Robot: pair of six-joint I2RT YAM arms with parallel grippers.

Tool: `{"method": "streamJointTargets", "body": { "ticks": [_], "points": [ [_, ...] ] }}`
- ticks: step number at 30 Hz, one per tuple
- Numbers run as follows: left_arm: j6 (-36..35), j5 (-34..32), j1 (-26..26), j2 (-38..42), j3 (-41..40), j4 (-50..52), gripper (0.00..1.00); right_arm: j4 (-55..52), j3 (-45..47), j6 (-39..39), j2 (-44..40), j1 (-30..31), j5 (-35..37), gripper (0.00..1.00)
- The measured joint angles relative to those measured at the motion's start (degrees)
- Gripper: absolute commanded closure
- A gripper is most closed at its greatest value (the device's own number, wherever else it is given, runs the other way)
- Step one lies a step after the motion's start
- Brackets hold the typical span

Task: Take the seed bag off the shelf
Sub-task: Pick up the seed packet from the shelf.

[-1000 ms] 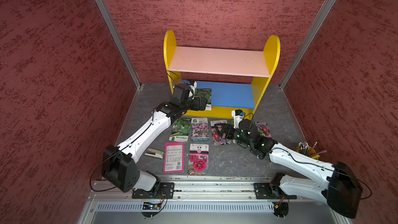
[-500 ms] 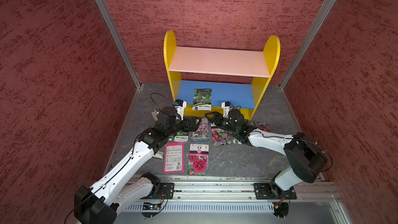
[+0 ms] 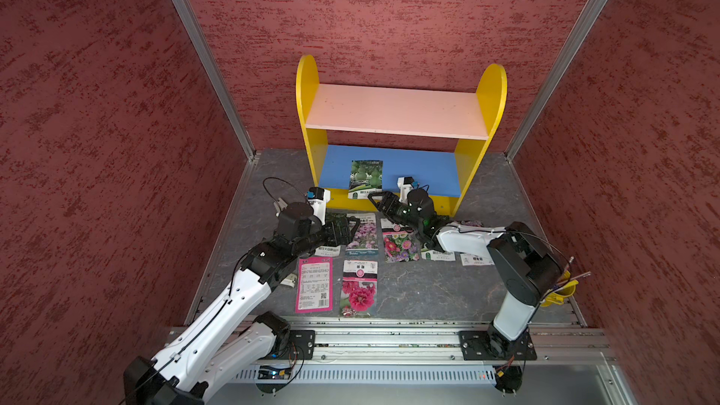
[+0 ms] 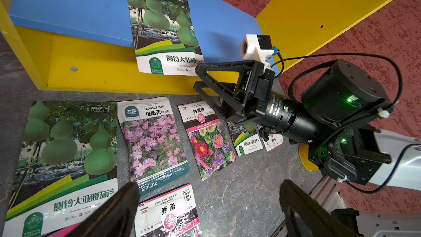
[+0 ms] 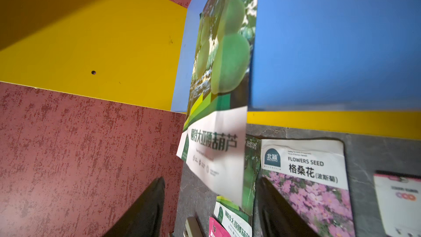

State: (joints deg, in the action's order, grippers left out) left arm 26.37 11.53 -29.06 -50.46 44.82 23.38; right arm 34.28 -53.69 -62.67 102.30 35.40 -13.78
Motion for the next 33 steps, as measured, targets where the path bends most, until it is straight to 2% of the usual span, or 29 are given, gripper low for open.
{"method": "streamJointTargets", "body": {
  "ticks": [8,16,24,33],
  "points": [
    [0.4,0.0,0.0,1.4,-0.4,0.2,0.00,0.1,-2.4,-0.7,1.0,-0.9,0.0,0.63],
    [1.1,0.3,0.0,1.3,-0.4,0.2,0.00,-0.4,-3.1,-0.4,1.0,-1.8,0.0,0.99],
    [2.2,2.9,0.9,1.8,-0.3,-0.1,0.00,-3.0,-2.1,1.6,-2.1,-2.1,-0.1,1.00],
    [7.9,12.2,6.1,0.1,-0.8,-7.6,0.00,-7.7,3.7,7.6,-17.2,-2.3,-2.1,1.00]
  ]
}}
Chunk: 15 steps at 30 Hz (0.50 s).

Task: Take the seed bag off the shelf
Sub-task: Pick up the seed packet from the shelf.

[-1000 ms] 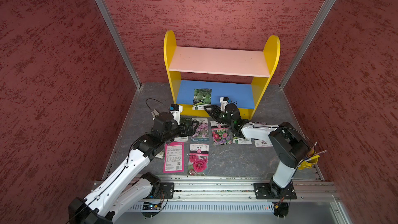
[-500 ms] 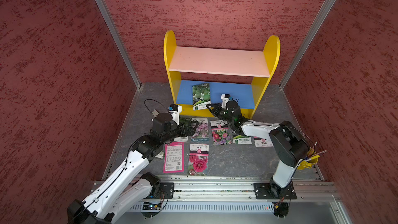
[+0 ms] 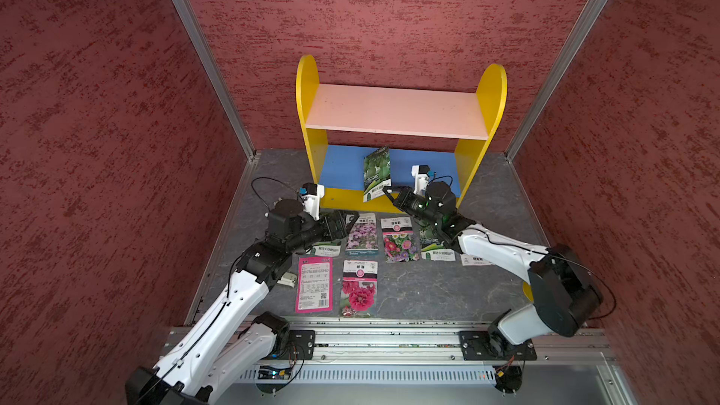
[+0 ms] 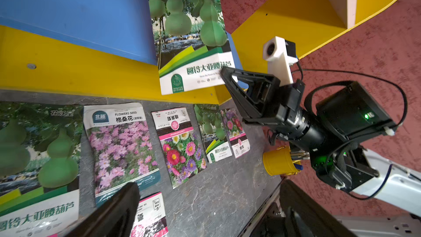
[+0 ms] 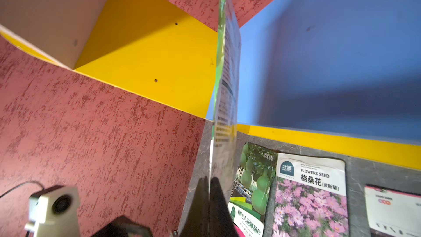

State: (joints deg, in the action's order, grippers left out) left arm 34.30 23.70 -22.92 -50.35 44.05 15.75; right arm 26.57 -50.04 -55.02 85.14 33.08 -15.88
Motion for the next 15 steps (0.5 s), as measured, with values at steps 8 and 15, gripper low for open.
{"method": "streamJointTargets", "body": {
  "ticks": [8,15],
  "points": [
    [7.7,7.4,0.9,-6.2,-4.4,-13.7,0.00,-5.0,7.0,3.7,-11.7,0.0,-3.7,1.00],
    [14.3,10.9,0.8,-15.1,-7.4,-28.4,0.02,-6.7,9.9,4.0,-19.5,-0.1,-7.6,1.00]
  ]
}}
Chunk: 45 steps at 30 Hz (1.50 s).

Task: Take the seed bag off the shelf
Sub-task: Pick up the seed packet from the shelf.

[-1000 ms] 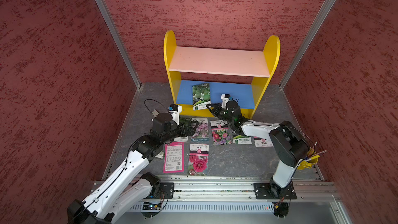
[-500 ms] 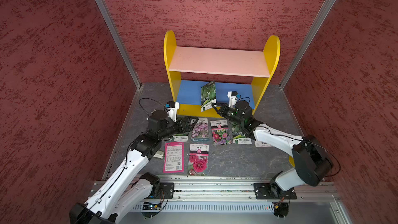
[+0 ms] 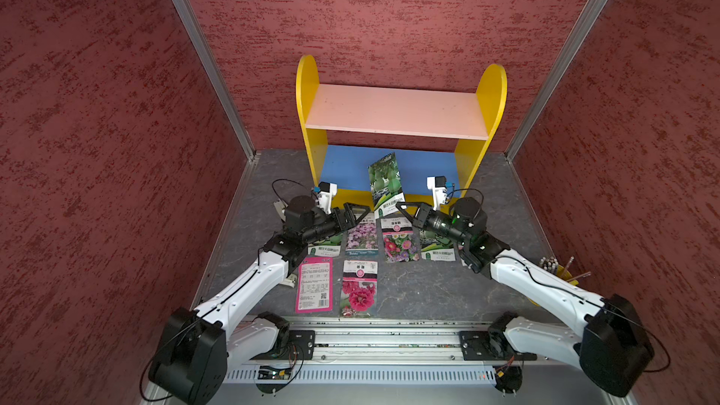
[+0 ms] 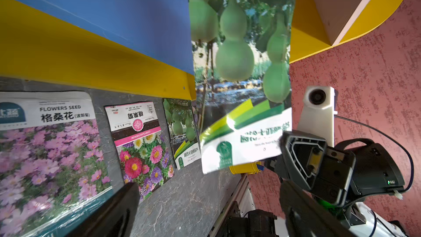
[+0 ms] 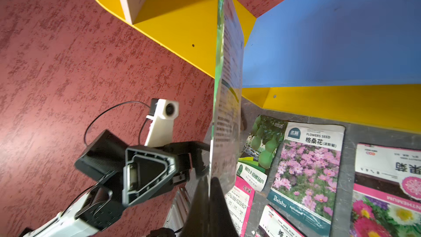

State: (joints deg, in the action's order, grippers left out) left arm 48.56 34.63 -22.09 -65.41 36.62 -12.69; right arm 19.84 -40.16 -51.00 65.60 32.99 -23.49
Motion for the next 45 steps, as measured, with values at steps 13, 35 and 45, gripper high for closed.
{"method": "streamJointTargets", "body": {
  "ticks": [13,35,45],
  "points": [
    [12.7,3.4,-0.2,-14.2,-0.2,-30.8,0.29,4.1,5.6,-5.6,-4.5,0.0,-6.3,1.00],
    [14.4,4.3,-1.6,-13.7,-0.2,-33.4,1.00,2.8,5.7,-4.0,-6.5,-0.1,-6.1,0.81],
    [9.8,7.1,-3.1,-6.0,0.3,-22.5,1.00,-22.8,0.0,8.0,-14.3,-0.1,-1.7,0.11]
  ]
}}
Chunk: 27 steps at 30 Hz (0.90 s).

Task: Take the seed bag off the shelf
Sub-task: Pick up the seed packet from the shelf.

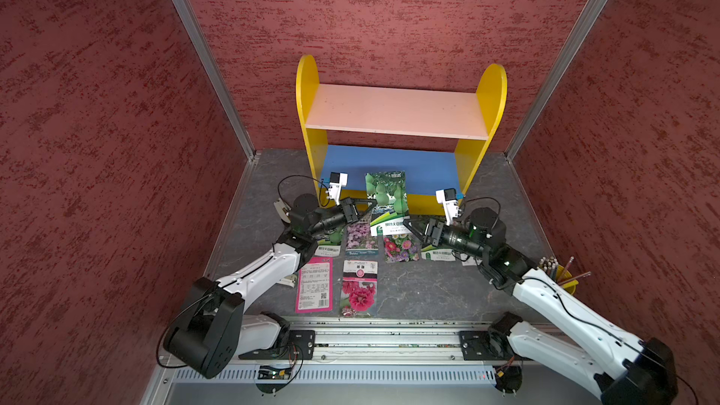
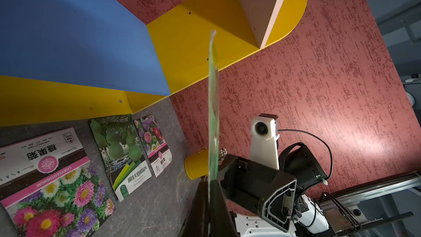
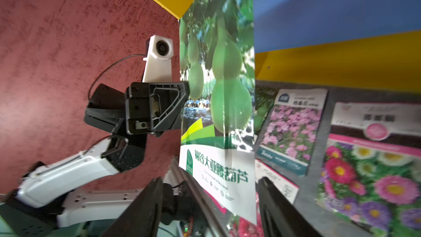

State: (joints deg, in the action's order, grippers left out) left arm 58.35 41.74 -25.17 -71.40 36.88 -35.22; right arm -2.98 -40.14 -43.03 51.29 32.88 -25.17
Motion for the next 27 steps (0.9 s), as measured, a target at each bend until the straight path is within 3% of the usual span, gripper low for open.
{"method": "streamJointTargets", "body": {
  "ticks": [3,16,27],
  "points": [
    [-1.5,0.0,-1.5,2.2,-0.1,3.7,1.00,-9.5,-3.2,4.2,-3.4,0.0,2.0,0.01],
    [-4.7,-7.9,-17.7,1.4,-1.4,16.4,1.00,-44.9,-16.3,21.9,-7.6,0.0,-0.1,0.02],
    [-1.6,-15.4,-26.1,-4.4,-4.7,18.5,1.00,-54.4,-18.6,26.8,-8.8,0.0,-0.2,0.01]
  ]
}}
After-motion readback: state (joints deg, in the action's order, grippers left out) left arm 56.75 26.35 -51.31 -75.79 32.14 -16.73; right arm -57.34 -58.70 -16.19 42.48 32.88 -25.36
